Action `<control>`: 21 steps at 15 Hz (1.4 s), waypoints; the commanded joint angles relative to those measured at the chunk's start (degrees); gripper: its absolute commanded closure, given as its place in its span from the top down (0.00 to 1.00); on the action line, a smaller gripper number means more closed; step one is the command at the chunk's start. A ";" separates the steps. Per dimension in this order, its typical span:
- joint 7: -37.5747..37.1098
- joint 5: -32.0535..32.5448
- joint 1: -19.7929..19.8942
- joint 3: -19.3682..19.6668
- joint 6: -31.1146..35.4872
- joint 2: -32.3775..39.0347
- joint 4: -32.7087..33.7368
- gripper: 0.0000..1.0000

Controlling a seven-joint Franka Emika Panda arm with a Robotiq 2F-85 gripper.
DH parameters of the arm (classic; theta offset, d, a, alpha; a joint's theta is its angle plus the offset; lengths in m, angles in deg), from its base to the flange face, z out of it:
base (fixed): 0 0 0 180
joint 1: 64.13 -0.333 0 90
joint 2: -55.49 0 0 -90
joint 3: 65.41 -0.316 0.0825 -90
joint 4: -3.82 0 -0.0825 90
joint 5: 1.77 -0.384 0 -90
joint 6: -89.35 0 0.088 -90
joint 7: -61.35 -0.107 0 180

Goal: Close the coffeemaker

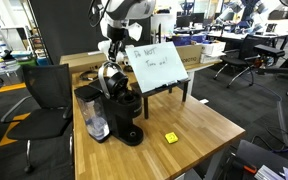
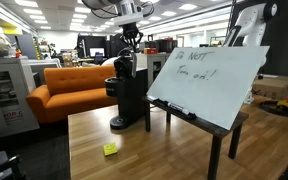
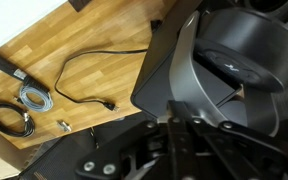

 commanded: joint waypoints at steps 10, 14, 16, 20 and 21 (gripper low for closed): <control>12.18 -5.23 0.85 -0.06 -6.81 -13.63 -17.64 0.00; 14.36 -4.49 0.41 0.70 -9.45 -15.72 -22.56 0.00; 15.10 -4.29 0.24 0.77 -9.76 -16.04 -24.64 0.00; 15.77 -3.83 -0.11 0.92 -9.98 -16.26 -27.86 0.00; 15.84 -3.72 -0.11 0.97 -9.90 -16.32 -28.40 0.00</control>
